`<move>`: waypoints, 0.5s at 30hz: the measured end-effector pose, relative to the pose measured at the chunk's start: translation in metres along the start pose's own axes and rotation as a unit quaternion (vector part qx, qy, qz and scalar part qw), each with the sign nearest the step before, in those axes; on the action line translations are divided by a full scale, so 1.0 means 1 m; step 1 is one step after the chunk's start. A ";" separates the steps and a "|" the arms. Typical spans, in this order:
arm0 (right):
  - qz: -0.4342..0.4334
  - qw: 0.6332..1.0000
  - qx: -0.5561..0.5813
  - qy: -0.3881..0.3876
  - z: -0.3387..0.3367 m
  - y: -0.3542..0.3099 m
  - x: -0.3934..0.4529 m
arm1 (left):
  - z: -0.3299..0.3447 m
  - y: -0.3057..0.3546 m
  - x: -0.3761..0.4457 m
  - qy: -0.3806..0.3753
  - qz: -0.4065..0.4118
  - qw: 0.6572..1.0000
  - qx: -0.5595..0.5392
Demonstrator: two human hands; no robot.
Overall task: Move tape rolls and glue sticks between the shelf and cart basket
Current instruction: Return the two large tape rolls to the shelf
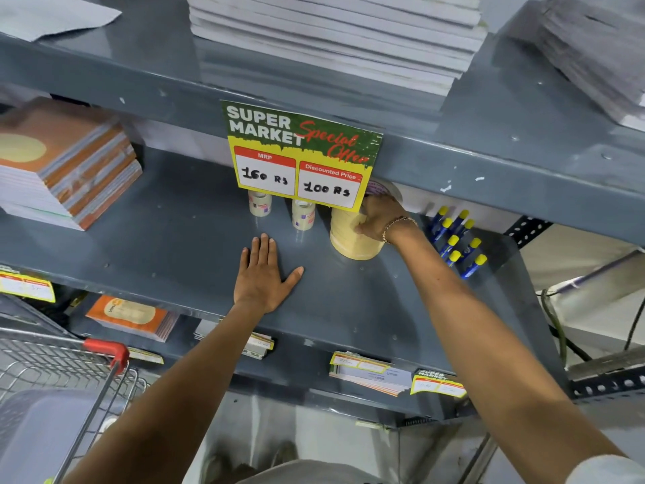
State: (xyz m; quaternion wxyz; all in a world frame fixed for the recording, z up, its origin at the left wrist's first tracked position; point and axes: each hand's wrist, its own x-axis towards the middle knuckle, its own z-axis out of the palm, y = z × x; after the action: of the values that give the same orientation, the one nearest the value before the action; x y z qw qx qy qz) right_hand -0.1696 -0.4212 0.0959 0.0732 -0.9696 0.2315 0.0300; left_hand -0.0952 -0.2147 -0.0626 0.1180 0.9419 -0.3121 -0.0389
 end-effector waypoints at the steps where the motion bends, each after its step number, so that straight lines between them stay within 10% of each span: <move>1: -0.001 1.000 0.001 0.003 0.000 -0.001 0.000 | 0.000 0.000 0.000 -0.001 0.001 1.000 0.000; 8: 0.016 0.997 -0.072 -0.021 -0.014 -0.012 -0.014 | -0.001 0.000 0.001 -0.007 0.006 1.000 -0.009; 13: -0.035 0.979 0.081 0.186 -0.007 -0.085 -0.047 | -0.022 -0.016 -0.009 0.031 0.027 0.996 -0.074; 15: -0.107 0.977 0.108 0.152 0.018 -0.133 -0.055 | -0.037 -0.044 -0.024 0.072 -0.001 0.992 -0.103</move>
State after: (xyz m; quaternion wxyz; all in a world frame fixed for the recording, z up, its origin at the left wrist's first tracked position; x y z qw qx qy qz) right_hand -0.1590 -0.2767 0.1003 0.1441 -0.9683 0.1372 -0.1509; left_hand -0.0835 -0.1584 -0.0381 0.2365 0.9253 -0.2963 -0.0025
